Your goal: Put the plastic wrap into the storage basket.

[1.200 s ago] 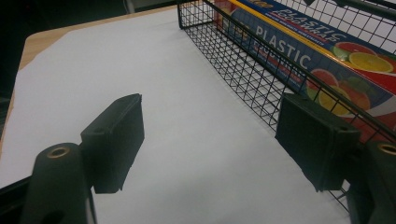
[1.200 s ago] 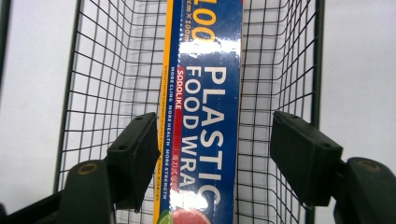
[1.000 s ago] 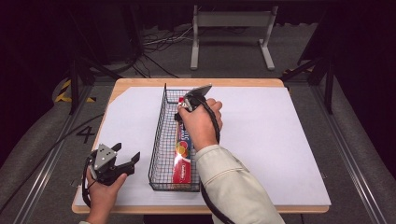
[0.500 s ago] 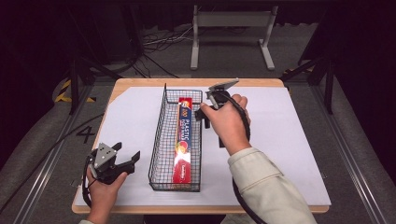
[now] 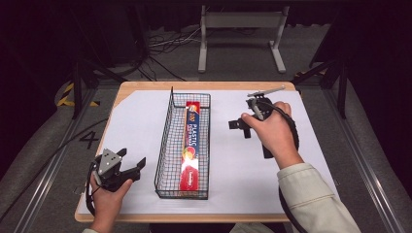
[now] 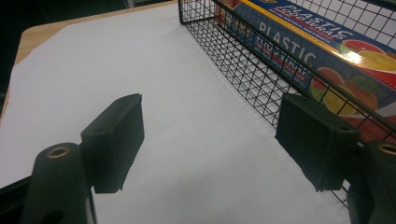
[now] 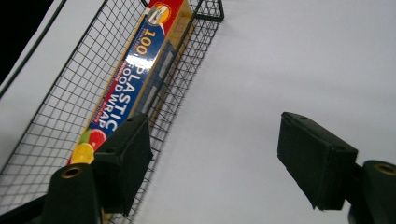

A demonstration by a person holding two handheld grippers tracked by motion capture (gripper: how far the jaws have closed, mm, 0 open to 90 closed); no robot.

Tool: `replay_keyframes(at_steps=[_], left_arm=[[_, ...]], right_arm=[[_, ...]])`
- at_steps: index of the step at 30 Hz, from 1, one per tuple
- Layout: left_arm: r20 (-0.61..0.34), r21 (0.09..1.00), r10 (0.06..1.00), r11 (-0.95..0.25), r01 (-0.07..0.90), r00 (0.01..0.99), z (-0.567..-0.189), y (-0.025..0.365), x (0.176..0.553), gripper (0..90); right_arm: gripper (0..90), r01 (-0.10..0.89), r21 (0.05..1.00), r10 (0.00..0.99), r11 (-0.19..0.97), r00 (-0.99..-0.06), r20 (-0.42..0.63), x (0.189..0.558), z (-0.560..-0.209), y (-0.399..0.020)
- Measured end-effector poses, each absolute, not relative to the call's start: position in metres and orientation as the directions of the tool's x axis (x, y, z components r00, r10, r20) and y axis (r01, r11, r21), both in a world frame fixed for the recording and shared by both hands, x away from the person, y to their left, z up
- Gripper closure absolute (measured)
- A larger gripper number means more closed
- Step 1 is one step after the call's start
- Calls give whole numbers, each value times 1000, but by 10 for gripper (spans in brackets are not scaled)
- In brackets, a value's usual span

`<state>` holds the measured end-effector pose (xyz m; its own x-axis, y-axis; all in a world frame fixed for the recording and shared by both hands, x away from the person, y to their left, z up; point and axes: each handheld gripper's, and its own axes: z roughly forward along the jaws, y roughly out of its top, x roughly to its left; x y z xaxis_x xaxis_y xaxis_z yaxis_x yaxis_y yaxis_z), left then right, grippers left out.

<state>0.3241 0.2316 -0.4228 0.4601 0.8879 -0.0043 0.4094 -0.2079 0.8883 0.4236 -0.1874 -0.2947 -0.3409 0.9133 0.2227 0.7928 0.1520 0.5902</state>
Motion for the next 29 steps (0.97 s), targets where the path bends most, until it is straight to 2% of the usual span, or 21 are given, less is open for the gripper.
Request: replay_keyframes(at_steps=[18,29], left_arm=[[-5,883,893,-207,421,449,-428,237,325,239],[-14,886,897,-195,422,442,-429,239,327,238]], right_arm=[[208,632,738,861,237,-488,142,398,-350,-285],[178,575,759,824,306,-559,91,385,-395,-314]])
